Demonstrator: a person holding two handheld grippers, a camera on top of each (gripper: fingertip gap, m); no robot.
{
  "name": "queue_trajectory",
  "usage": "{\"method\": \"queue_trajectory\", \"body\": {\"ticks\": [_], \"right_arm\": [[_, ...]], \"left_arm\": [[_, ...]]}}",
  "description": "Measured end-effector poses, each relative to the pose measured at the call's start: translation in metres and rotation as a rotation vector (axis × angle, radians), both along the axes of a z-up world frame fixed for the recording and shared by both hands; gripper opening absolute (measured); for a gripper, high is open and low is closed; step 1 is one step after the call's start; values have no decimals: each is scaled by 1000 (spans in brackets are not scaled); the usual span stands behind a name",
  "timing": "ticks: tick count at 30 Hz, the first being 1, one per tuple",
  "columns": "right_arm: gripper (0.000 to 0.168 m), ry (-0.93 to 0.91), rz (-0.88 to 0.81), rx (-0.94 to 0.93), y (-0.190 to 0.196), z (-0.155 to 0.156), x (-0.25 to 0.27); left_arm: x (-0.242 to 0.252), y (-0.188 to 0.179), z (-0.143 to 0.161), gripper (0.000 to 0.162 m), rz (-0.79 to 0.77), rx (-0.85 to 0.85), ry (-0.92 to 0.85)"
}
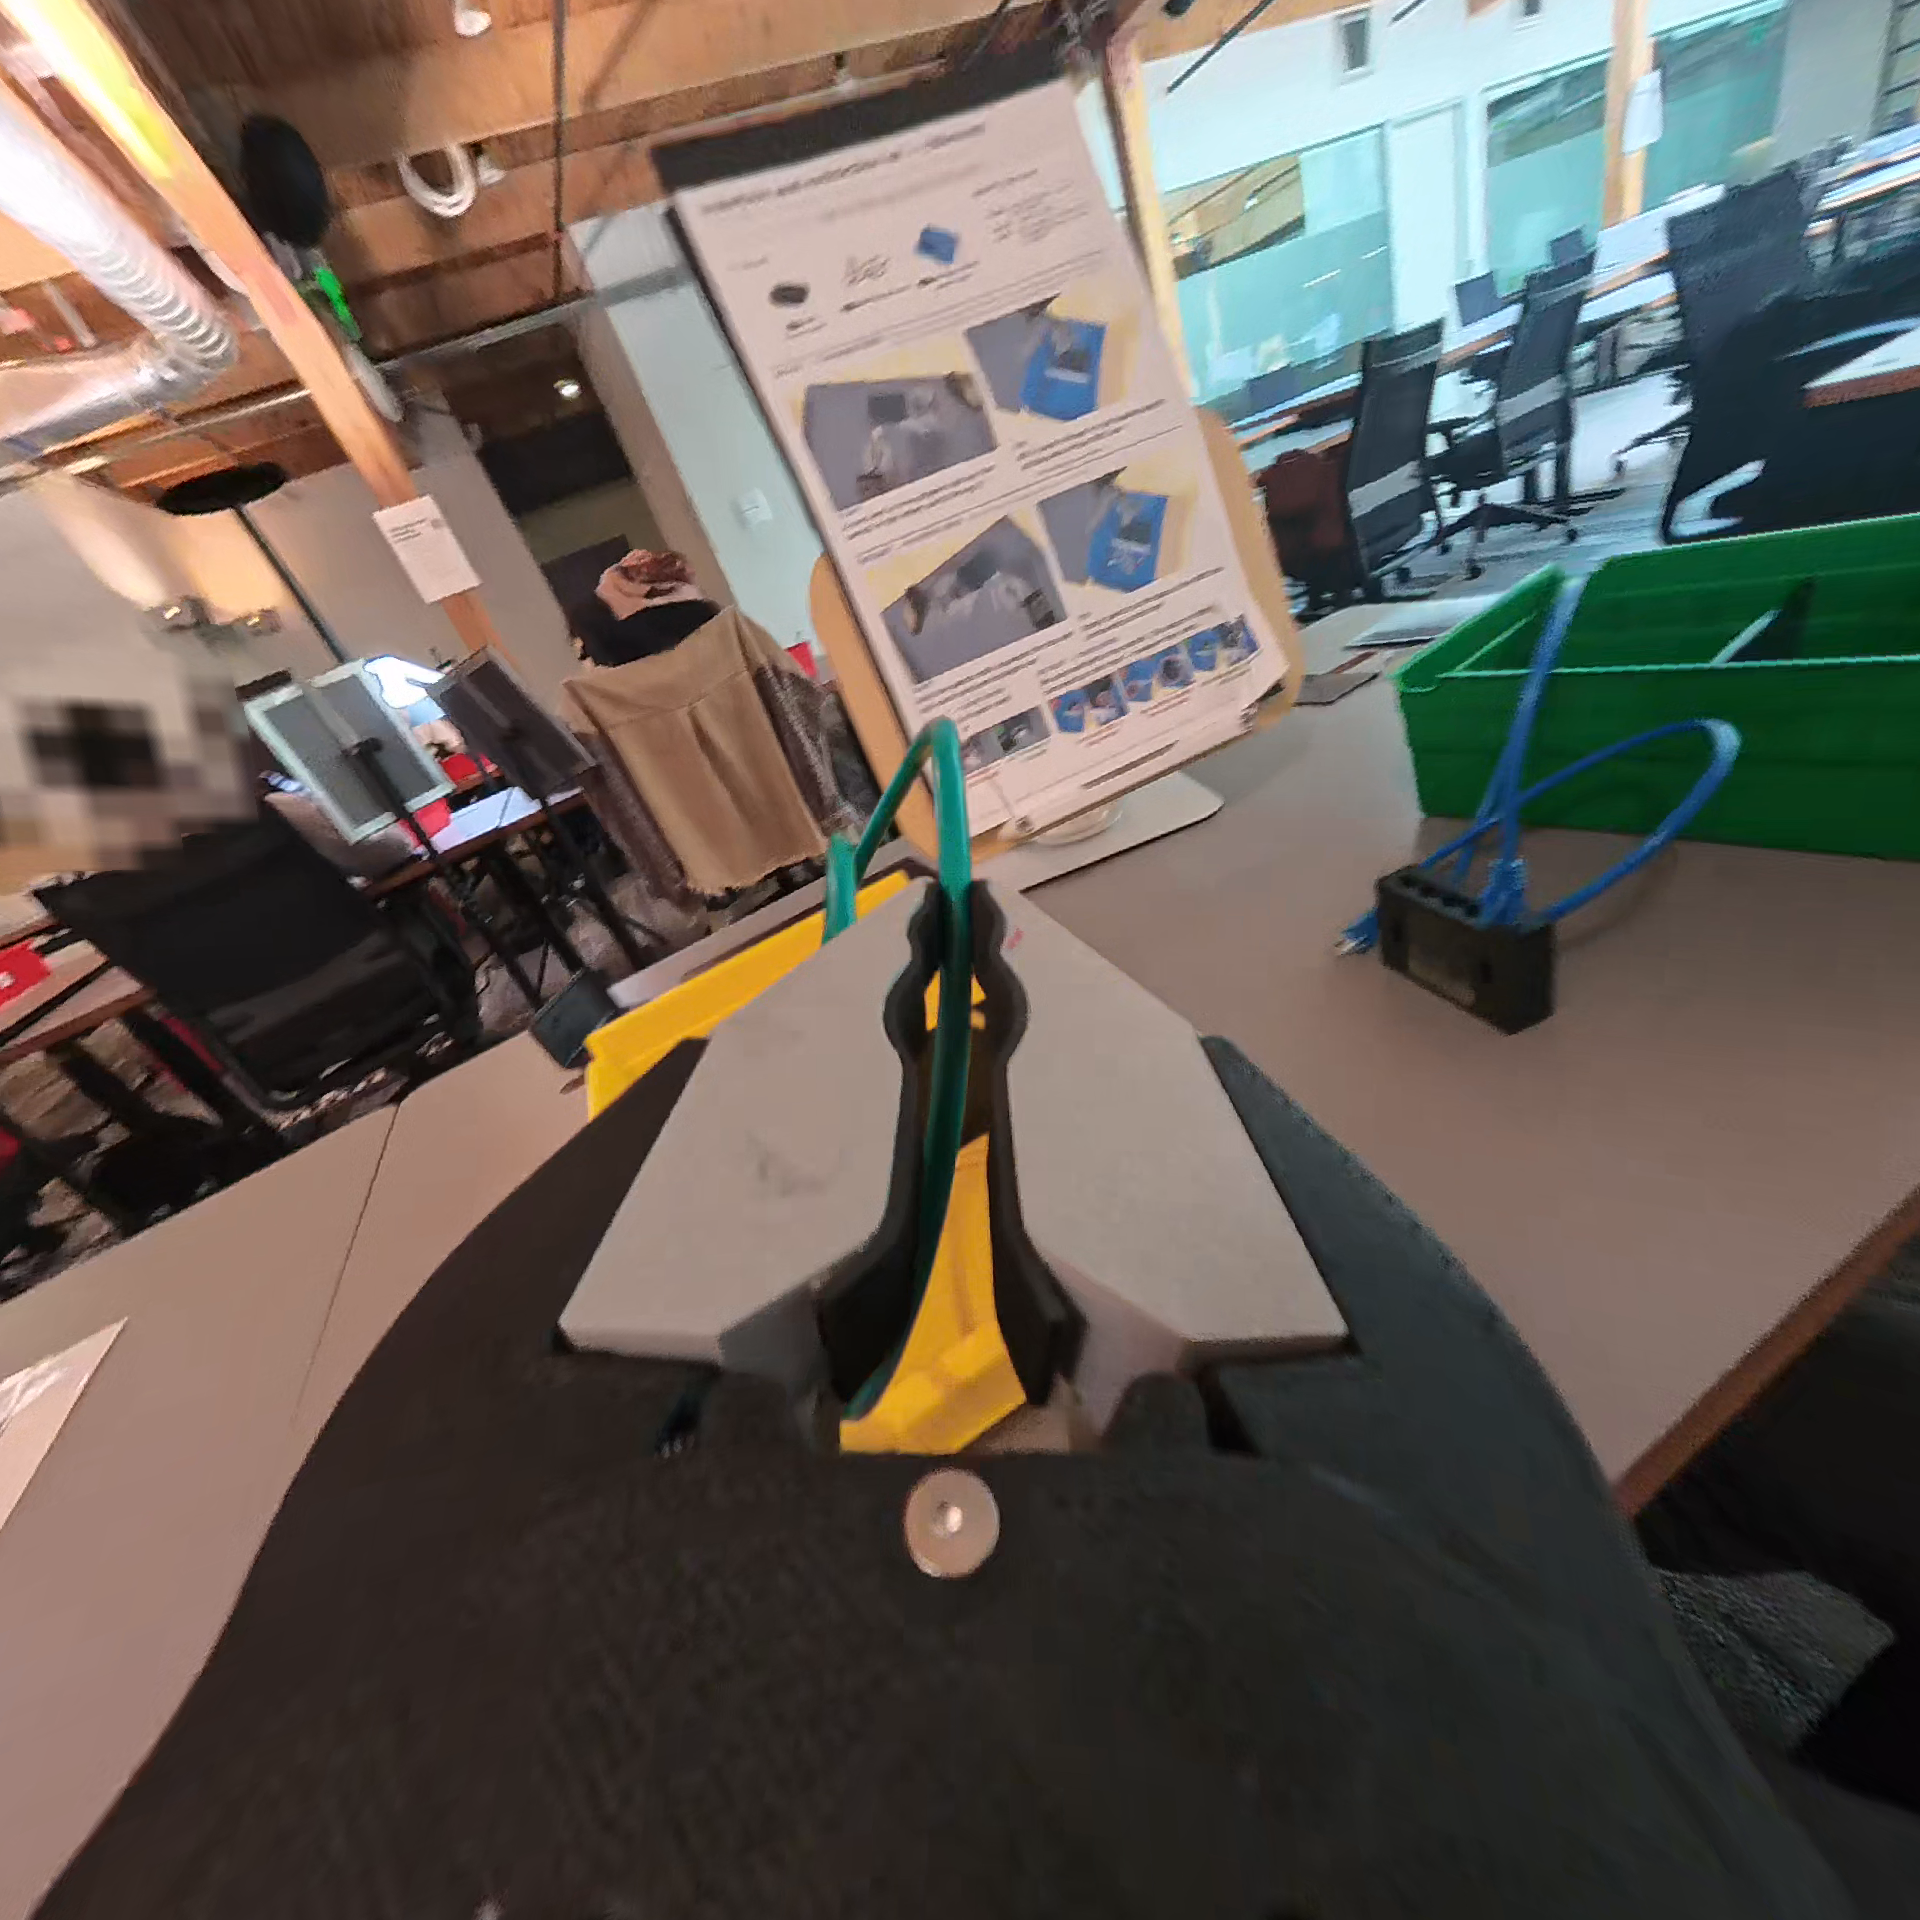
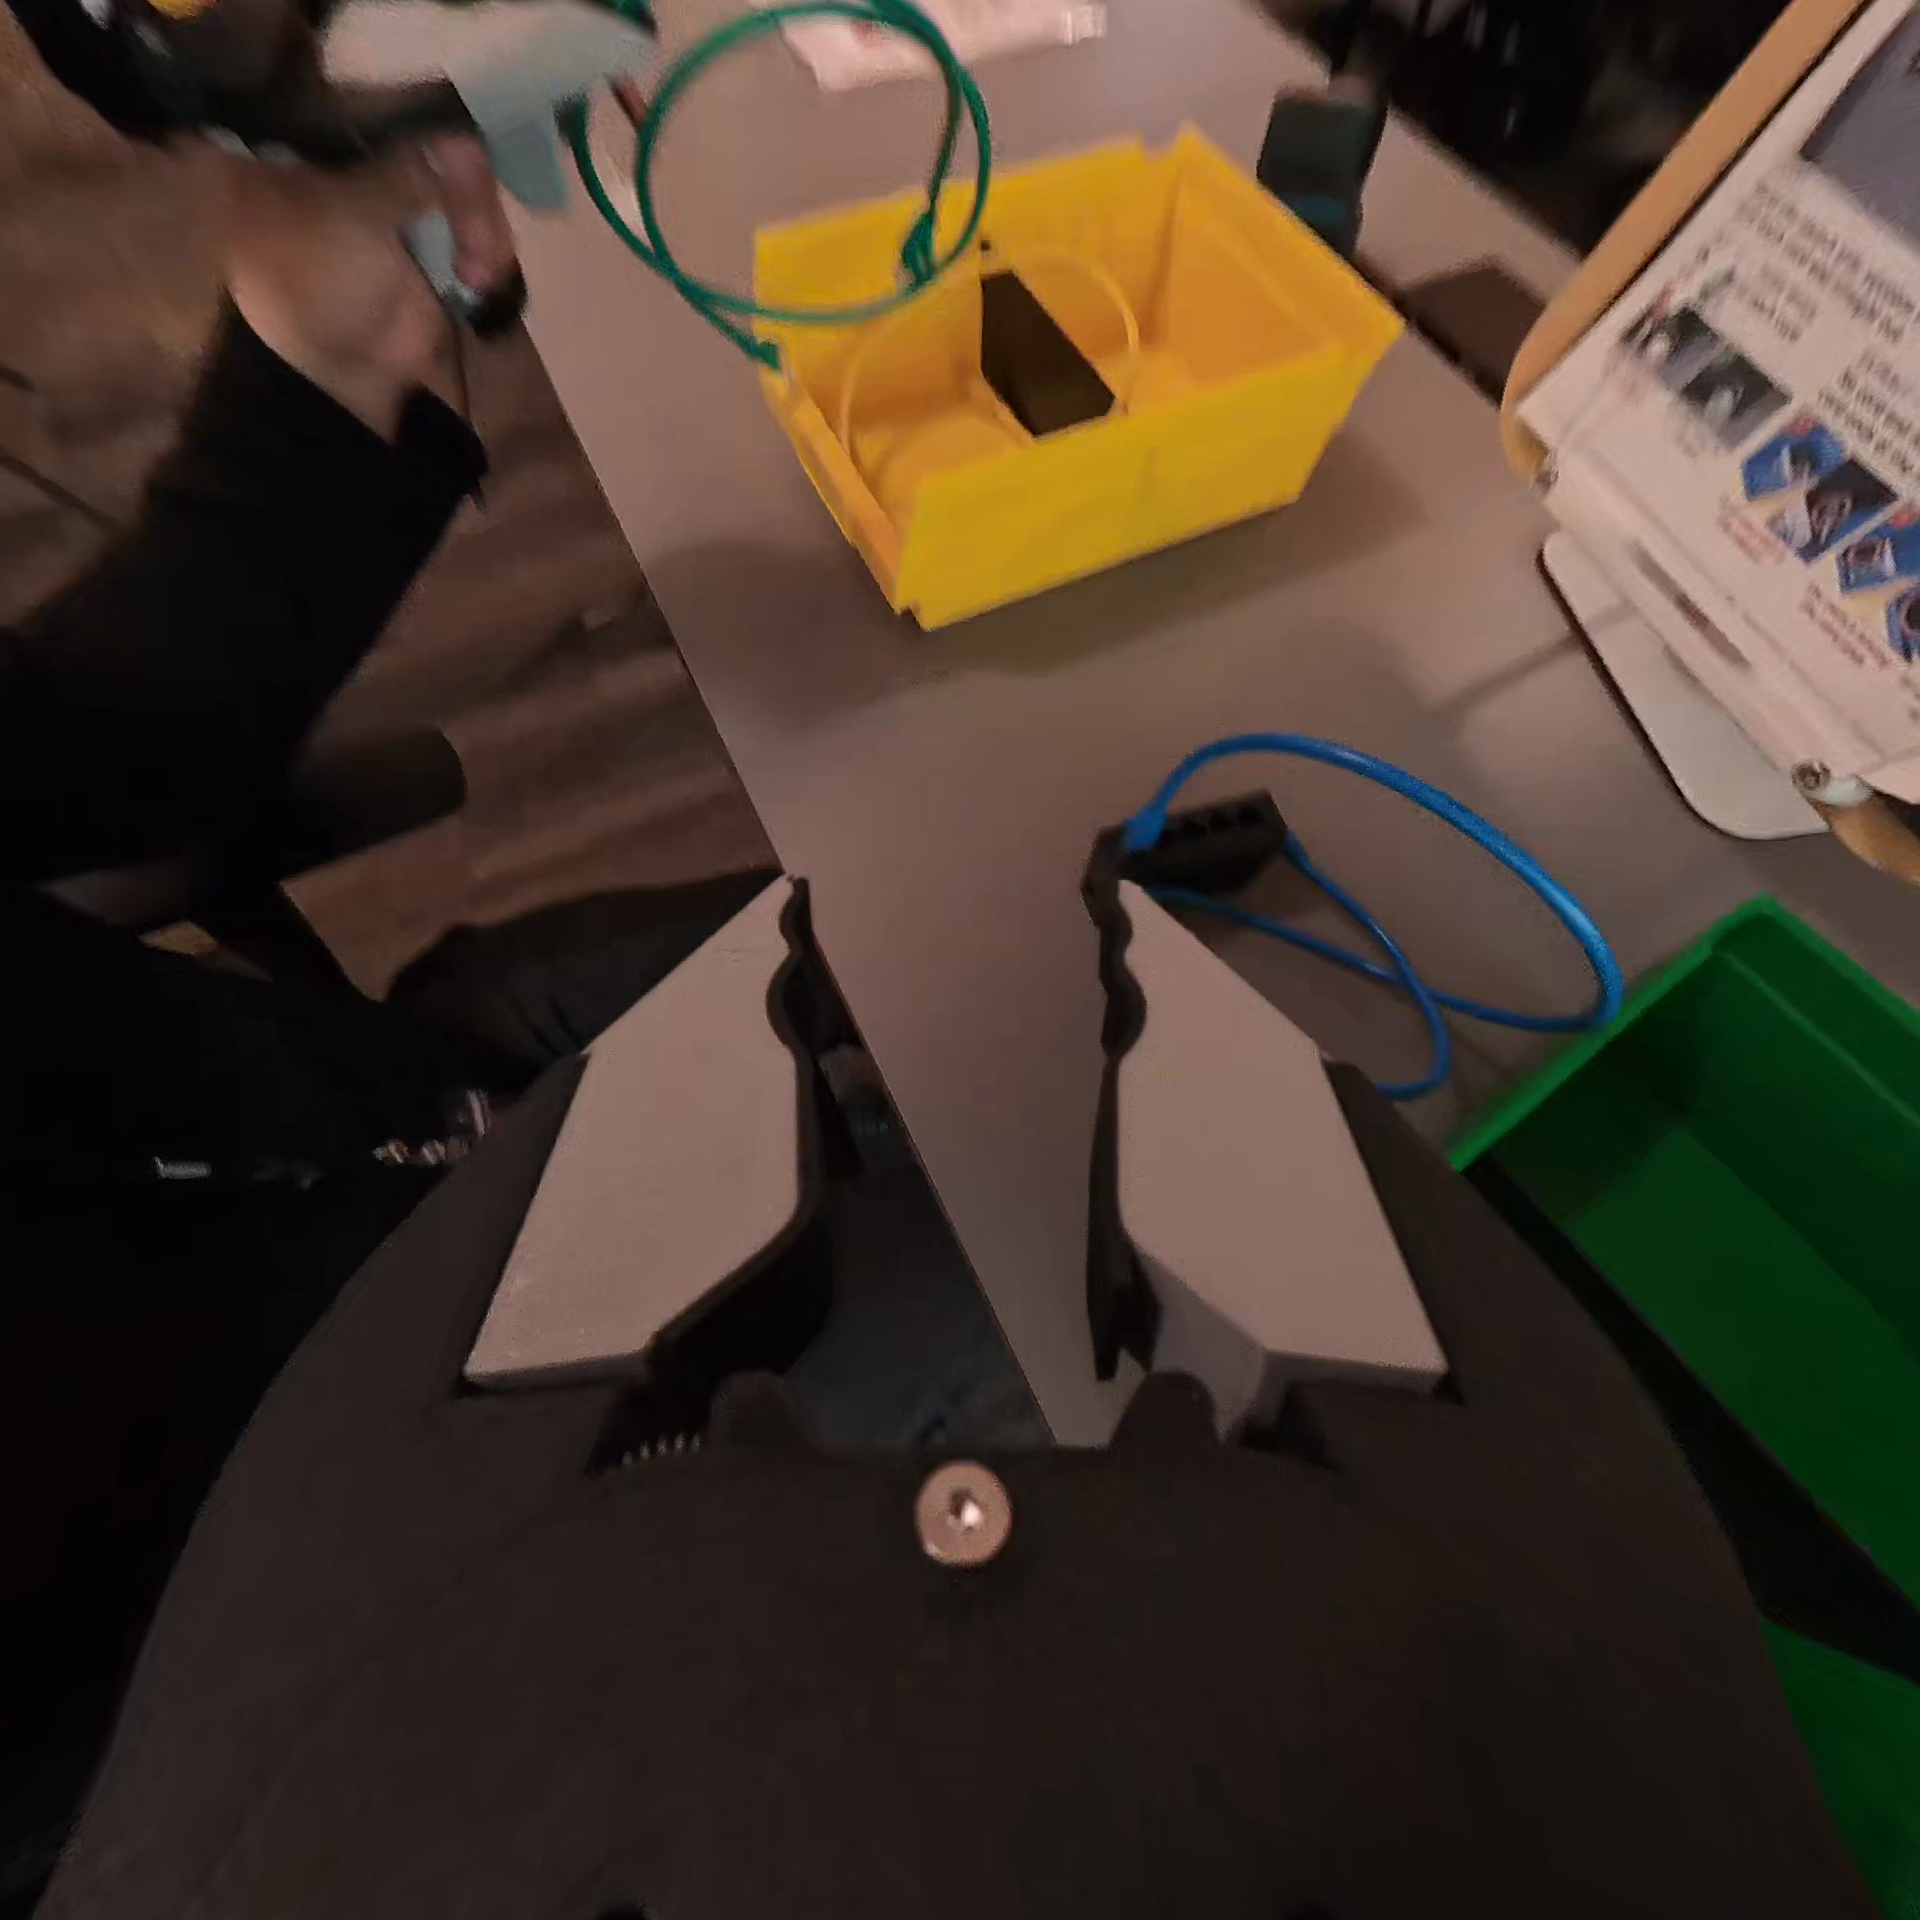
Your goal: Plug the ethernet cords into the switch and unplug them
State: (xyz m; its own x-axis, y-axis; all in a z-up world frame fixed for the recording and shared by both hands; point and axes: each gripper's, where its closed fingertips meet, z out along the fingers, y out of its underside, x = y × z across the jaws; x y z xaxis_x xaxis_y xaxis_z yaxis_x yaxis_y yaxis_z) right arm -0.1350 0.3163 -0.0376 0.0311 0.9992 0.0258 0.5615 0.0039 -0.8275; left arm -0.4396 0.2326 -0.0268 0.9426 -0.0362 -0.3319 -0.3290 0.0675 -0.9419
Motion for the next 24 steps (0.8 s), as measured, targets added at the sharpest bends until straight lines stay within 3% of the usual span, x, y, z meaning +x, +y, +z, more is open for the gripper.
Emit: {"method": "queue_trajectory", "body": {"ticks": [8, 15, 18, 20, 24], "right_arm": [[59, 286, 113, -128, -40, -15, -9], [60, 305, 169, -144, -48, -38, -30], [65, 255, 82, -16, -30, -38, -29], [58, 280, 9, 72, -13, -31, -18], [57, 294, -26, 90, 4, -27, 12]], "left_arm": [[117, -7, 50, 3, -239, 7, 161], [216, 4, 45, 2, -556, -109, 168], [248, 14, 46, 2, -640, -146, 208], [258, 21, 44, 3, -648, -161, 254], [265, 27, 42, 2, -675, -165, 246]]}}
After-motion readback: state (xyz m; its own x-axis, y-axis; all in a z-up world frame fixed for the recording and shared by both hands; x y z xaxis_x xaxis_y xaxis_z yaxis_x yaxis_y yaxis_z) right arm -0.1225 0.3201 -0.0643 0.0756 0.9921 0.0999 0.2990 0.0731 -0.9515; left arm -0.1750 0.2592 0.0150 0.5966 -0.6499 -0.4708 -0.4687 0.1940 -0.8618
